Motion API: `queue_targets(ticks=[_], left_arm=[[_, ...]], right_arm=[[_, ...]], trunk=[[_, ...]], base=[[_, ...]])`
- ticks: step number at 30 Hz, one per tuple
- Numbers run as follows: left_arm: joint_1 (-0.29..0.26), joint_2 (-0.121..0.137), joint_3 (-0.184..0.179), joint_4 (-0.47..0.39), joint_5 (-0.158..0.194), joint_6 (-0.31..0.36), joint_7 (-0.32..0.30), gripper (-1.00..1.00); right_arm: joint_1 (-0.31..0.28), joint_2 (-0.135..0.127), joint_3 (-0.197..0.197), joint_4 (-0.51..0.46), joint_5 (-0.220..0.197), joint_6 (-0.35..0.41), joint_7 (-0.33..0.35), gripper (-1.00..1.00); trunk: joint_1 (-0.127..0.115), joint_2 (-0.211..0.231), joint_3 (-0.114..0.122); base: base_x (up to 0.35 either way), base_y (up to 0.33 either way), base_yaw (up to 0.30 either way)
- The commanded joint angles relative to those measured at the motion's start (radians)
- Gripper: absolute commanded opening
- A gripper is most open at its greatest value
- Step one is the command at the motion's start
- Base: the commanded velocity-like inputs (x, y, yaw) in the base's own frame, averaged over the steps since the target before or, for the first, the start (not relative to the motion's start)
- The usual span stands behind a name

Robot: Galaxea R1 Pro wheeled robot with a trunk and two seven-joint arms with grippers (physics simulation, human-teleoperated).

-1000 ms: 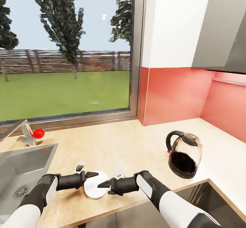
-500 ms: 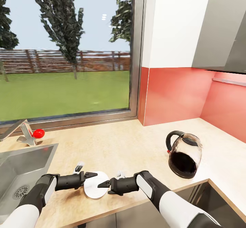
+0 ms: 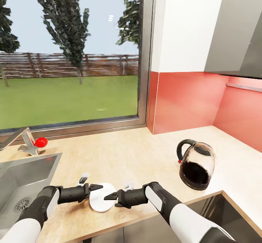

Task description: Set up a coffee station on the kitchen countertop: keep the coffee maker on the countertop, move the bottle of coffee from the kitchen shelf to the counter next to the coffee maker, place a paper coffee filter on top of the coffee maker, put the saucer next to the coffee maker with the coffee cup on the saucer, and place the electric kettle next to the coffee maker.

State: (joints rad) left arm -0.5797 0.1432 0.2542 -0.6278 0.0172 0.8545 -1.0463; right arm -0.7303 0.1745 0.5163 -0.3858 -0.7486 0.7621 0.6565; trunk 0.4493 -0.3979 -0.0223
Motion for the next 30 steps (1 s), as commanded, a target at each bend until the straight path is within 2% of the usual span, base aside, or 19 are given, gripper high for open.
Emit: queue_targets(ticks=[1,10,30], left_arm=[[0.000,0.000,0.000,0.000,-0.013,0.006,0.001,1.00],[0.000,-0.012,0.000,0.000,-0.012,0.008,0.020,1.00],[-0.002,-0.016,0.004,-0.001,-0.010,0.009,0.013,1.00]], right_arm=[[-0.001,0.000,0.002,0.001,0.000,0.002,0.003,1.00],[-0.001,0.000,0.002,0.002,0.000,0.002,0.003,1.00],[-0.001,0.000,0.002,0.003,-0.001,0.002,0.003,1.00]], trunk=[[0.001,-0.002,-0.003],[0.001,-0.002,-0.003],[0.001,-0.002,-0.003]], base=[[0.000,0.000,0.000],[0.000,0.000,0.000],[0.000,0.000,0.000]])
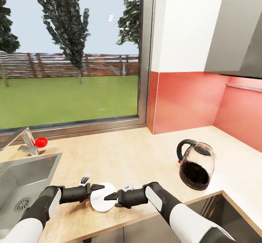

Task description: Set up a coffee station on the kitchen countertop: keep the coffee maker on the countertop, move the bottle of coffee from the kitchen shelf to the counter next to the coffee maker, place a paper coffee filter on top of the coffee maker, put the saucer next to the coffee maker with the coffee cup on the saucer, and place the electric kettle next to the coffee maker.

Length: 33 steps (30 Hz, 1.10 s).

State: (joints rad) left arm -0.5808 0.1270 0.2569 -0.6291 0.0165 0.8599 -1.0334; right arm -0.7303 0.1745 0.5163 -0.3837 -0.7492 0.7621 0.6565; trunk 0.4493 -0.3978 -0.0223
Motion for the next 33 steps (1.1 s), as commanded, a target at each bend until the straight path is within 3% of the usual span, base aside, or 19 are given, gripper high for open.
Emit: queue_targets(ticks=[1,16,17,33], left_arm=[[-0.001,0.000,0.001,0.000,-0.009,0.003,0.000,1.00],[-0.001,-0.001,0.001,0.000,-0.009,0.005,-0.001,1.00],[-0.001,-0.001,0.001,0.000,-0.009,0.006,-0.001,-1.00],[-0.001,0.002,0.001,-0.001,-0.004,0.008,-0.002,-1.00]], right_arm=[[-0.001,0.000,0.002,0.003,0.000,0.002,0.003,1.00],[-0.001,0.000,0.002,0.026,0.001,-0.024,0.002,1.00],[-0.001,0.000,0.002,0.026,0.001,-0.024,0.002,1.00],[-0.001,0.000,0.002,0.026,0.001,-0.024,0.003,1.00]], trunk=[[0.001,-0.002,-0.002],[0.001,-0.002,-0.002],[0.001,-0.002,-0.002],[0.001,-0.002,-0.002]], base=[[0.000,0.000,0.000],[0.000,0.000,0.000],[0.000,0.000,0.000],[0.000,0.000,0.000]])
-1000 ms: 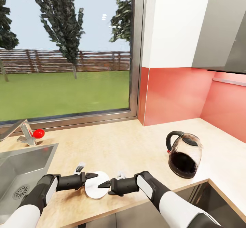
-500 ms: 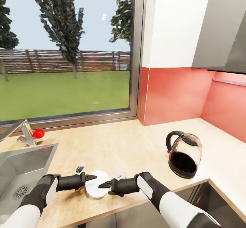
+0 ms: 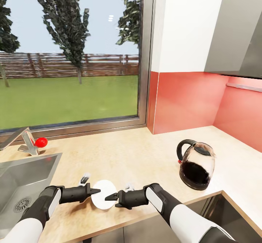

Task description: Set up a coffee station on the kitchen countertop: keep the coffee maker on the countertop, move the bottle of coffee from the kitchen shelf to the counter next to the coffee maker, place a paper coffee filter on top of the coffee maker, put the saucer next to the coffee maker with the coffee cup on the saucer, and place the electric kettle next to the coffee maker.

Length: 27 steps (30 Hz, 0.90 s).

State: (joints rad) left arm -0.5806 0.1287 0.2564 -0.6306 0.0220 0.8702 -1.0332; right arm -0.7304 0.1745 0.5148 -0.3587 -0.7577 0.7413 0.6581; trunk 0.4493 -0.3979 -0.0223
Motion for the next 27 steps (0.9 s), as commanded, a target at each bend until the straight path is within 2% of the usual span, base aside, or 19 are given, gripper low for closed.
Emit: queue_targets(ticks=[1,8,11,12,15,16,17,18,19,20,25,27], left_arm=[[-0.001,0.000,0.001,0.000,-0.009,-0.002,-0.002,-1.00],[-0.003,0.014,0.006,-0.002,-0.005,0.003,-0.003,-1.00],[-0.014,0.034,0.010,-0.004,-0.005,0.006,-0.047,-1.00],[-0.019,0.058,0.010,-0.010,-0.005,0.009,-0.080,-1.00],[-0.040,0.099,0.011,-0.017,-0.004,0.016,-0.103,-1.00],[-0.062,0.126,0.011,-0.018,0.000,0.026,-0.107,-1.00],[-0.086,0.161,0.012,-0.018,0.021,0.036,-0.117,-1.00],[-0.100,0.178,0.011,-0.018,0.041,0.045,-0.129,-1.00],[-0.118,0.225,0.012,-0.021,0.068,0.093,-0.158,-1.00],[-0.125,0.244,0.012,-0.022,0.072,0.101,-0.168,-1.00],[-0.142,0.313,0.012,-0.021,0.075,0.110,-0.246,-1.00],[-0.143,0.333,0.012,-0.021,0.074,0.111,-0.265,-1.00]], right_arm=[[-0.001,0.000,0.004,0.001,0.009,-0.003,0.001,1.00],[-0.001,0.000,0.003,-0.010,0.008,-0.003,0.000,1.00],[-0.001,0.000,0.000,-0.047,0.007,-0.003,0.000,1.00],[-0.001,0.000,-0.004,-0.091,0.006,-0.002,0.000,1.00],[-0.001,0.000,-0.007,-0.142,0.003,-0.002,-0.002,1.00],[-0.001,0.000,-0.009,-0.164,0.002,-0.002,-0.006,1.00],[-0.001,0.000,-0.011,-0.186,0.001,-0.002,-0.009,1.00],[-0.001,0.000,-0.011,-0.201,0.001,-0.002,-0.010,1.00],[-0.001,0.000,-0.012,-0.237,0.001,-0.002,-0.012,1.00],[-0.001,0.000,-0.012,-0.243,0.002,-0.002,-0.013,1.00],[-0.002,0.000,-0.012,-0.251,0.003,-0.002,-0.014,1.00],[-0.002,0.000,-0.012,-0.252,0.003,-0.002,-0.014,1.00]], trunk=[[0.001,-0.002,-0.002],[0.001,-0.002,-0.002],[0.001,-0.002,-0.002],[0.001,-0.002,-0.002],[0.001,-0.002,-0.002],[0.001,-0.002,-0.002],[0.001,-0.002,-0.002],[0.001,-0.002,-0.002],[0.001,-0.002,-0.002],[0.001,-0.002,-0.002],[0.001,-0.002,-0.002],[0.001,-0.002,-0.002]], base=[[0.000,0.000,0.000],[0.000,0.000,0.000],[0.000,0.000,0.000],[0.000,0.000,0.000],[0.000,0.000,0.000],[0.000,0.000,0.000],[0.000,0.000,0.000],[0.000,0.000,0.000],[0.000,0.000,0.000],[0.000,0.000,0.000],[0.000,0.000,0.000],[0.000,0.000,0.000]])
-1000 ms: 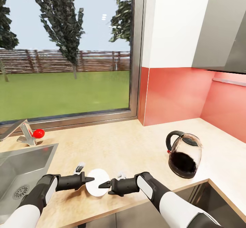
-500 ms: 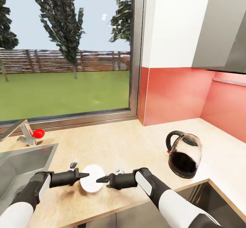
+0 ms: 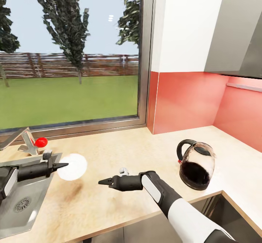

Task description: Set up a coffee station on the kitchen countertop: keep the coffee maker on the countertop, move the bottle of coffee from the kitchen shelf to the counter next to the coffee maker, place a paper coffee filter on top of the coffee maker, put the saucer next to the coffee maker with the coffee cup on the saucer, and place the electric kettle next to the coffee maker.

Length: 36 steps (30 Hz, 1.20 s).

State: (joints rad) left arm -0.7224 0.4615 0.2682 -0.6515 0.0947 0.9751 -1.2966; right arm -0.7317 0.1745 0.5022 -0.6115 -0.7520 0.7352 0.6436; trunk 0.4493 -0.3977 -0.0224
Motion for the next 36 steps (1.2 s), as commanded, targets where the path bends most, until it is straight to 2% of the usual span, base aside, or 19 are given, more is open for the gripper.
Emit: queue_targets(ticks=[1,10,22,36], left_arm=[[0.000,0.008,0.000,0.001,0.002,0.005,-0.007,-1.00],[0.005,0.009,0.000,0.001,0.002,0.005,-0.010,-1.00],[0.009,0.009,0.000,0.001,0.000,0.002,-0.009,-1.00],[0.009,0.009,0.000,0.001,0.001,0.004,-0.010,-1.00]], right_arm=[[-0.001,0.000,0.000,0.000,-0.003,0.004,0.001,1.00],[-0.002,0.000,-0.006,0.001,-0.003,0.004,0.001,1.00],[-0.002,0.000,-0.010,0.000,-0.005,0.003,0.002,1.00],[-0.001,0.000,-0.008,0.001,-0.005,0.003,0.002,1.00]], trunk=[[0.001,-0.002,-0.002],[0.001,-0.002,-0.002],[0.001,-0.002,-0.002],[0.001,-0.002,0.010]], base=[[-0.009,0.000,0.000],[-0.273,-0.007,0.000],[-0.322,-0.158,0.007],[-0.308,-0.168,0.224]])
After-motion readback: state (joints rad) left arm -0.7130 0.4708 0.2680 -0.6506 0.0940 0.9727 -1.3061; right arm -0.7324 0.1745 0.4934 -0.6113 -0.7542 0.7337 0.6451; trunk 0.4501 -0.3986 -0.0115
